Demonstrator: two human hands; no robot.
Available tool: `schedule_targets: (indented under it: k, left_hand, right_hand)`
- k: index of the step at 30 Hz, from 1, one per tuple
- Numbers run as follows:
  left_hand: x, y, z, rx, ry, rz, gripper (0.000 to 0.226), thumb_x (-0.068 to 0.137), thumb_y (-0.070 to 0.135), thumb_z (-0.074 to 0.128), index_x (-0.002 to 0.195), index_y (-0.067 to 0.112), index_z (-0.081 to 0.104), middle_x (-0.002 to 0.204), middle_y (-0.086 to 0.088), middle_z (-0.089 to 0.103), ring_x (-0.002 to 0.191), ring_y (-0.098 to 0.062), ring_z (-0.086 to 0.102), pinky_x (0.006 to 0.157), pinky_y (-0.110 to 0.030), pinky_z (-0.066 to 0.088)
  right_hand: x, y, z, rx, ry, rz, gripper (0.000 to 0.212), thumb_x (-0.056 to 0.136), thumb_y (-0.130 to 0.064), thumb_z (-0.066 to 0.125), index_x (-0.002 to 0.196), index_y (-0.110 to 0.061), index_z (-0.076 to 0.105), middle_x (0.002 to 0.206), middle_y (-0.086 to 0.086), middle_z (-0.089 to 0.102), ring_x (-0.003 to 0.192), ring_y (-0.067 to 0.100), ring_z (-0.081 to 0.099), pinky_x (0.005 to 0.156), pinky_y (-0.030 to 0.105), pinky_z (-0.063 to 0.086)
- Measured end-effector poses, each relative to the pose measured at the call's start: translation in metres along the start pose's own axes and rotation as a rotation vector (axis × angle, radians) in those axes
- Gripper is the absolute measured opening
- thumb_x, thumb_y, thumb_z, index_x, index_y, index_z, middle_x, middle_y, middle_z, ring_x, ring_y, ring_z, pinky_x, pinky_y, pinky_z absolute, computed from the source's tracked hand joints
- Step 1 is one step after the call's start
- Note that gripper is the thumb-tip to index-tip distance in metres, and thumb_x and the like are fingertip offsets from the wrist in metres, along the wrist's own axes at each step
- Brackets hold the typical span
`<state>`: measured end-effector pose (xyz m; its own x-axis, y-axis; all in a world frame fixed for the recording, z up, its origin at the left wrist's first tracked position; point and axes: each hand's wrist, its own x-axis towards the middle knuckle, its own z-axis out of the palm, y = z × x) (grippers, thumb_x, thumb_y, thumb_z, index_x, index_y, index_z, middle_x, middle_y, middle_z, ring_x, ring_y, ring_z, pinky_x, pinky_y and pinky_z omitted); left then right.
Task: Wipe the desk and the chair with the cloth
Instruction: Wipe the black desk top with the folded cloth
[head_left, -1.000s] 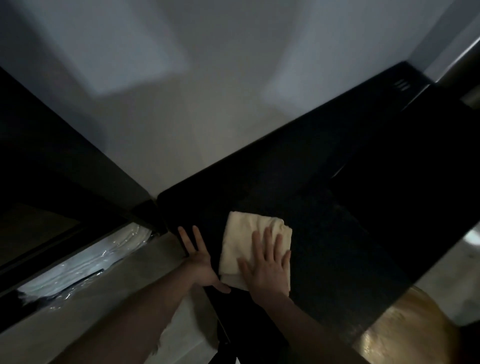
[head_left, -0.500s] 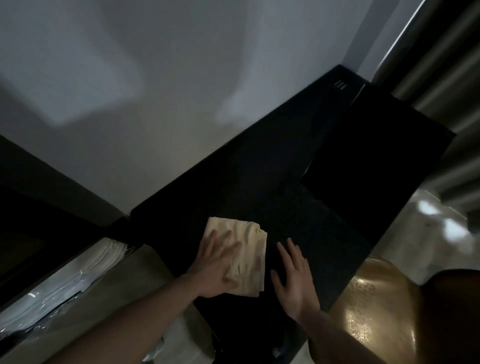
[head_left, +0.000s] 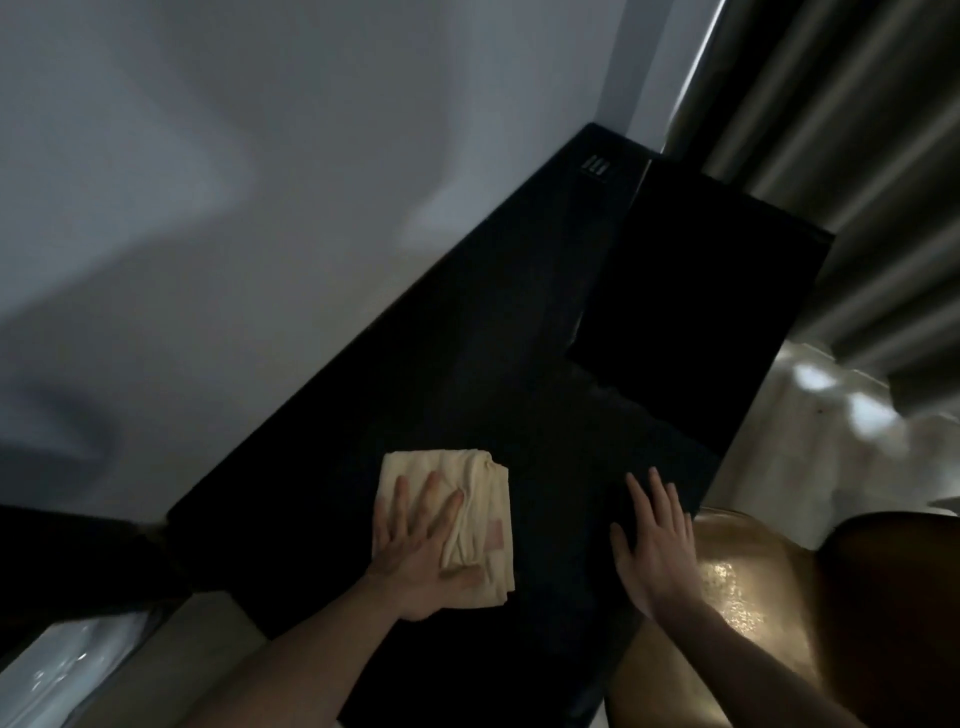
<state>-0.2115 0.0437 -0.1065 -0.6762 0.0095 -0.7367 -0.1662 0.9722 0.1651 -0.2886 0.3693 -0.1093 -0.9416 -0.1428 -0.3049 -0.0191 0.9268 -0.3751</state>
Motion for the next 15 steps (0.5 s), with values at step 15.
schedule_targets:
  k: [15]
  left_hand:
    - [0.129, 0.1, -0.111, -0.002, 0.023, 0.042, 0.111, 0.077, 0.099, 0.026, 0.142, 0.046, -0.046, 0.146, 0.007, -0.064, 0.134, -0.035, -0.059, 0.115, -0.062, -0.03]
  right_hand:
    - [0.141, 0.052, -0.05, -0.018, 0.066, 0.003, 0.07, 0.109, -0.041, 0.044, 0.169, -0.029, 0.012, 0.176, -0.003, -0.008, 0.161, 0.023, -0.014, 0.131, 0.048, -0.004]
